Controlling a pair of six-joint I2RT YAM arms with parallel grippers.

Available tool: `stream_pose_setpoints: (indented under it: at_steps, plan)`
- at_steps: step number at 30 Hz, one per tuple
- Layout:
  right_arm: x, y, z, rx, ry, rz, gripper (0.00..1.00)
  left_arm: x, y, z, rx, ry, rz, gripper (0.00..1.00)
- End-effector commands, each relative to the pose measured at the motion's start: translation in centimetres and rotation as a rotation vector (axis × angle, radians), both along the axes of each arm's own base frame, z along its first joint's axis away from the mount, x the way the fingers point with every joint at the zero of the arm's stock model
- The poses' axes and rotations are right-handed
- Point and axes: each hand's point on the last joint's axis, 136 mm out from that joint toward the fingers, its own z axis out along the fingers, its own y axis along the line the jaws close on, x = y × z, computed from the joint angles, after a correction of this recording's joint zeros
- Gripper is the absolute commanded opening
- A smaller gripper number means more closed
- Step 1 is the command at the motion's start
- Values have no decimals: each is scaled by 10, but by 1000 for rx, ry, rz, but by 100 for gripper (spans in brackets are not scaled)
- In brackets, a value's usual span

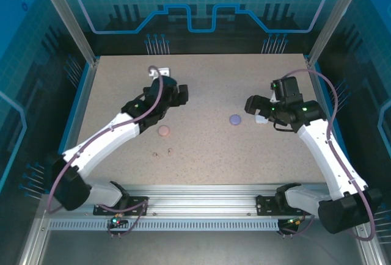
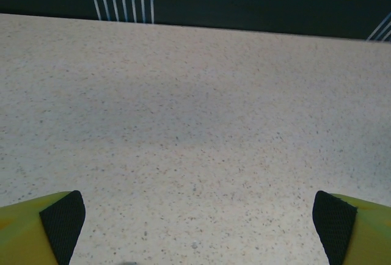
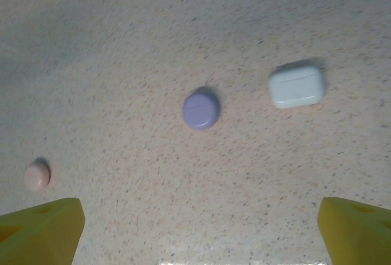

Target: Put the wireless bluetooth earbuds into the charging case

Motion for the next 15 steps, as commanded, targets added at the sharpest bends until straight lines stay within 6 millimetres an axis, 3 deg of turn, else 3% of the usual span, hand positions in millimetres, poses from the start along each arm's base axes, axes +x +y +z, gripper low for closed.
stream_pose_setpoints:
  at_steps: [1, 7, 11, 15]
  plan:
    - [0, 19, 9, -7, 10, 18, 99, -5, 31, 22, -155, -121, 97, 99]
    - [2, 67, 9, -54, 36, 93, 100, -18, 59, 7, -179, -88, 149, 99]
    - [1, 107, -5, -58, 81, 123, 100, -26, 72, -8, -189, -39, 180, 99]
    - [4, 145, -25, -69, 115, 144, 100, -28, 82, -24, -316, 44, 208, 99]
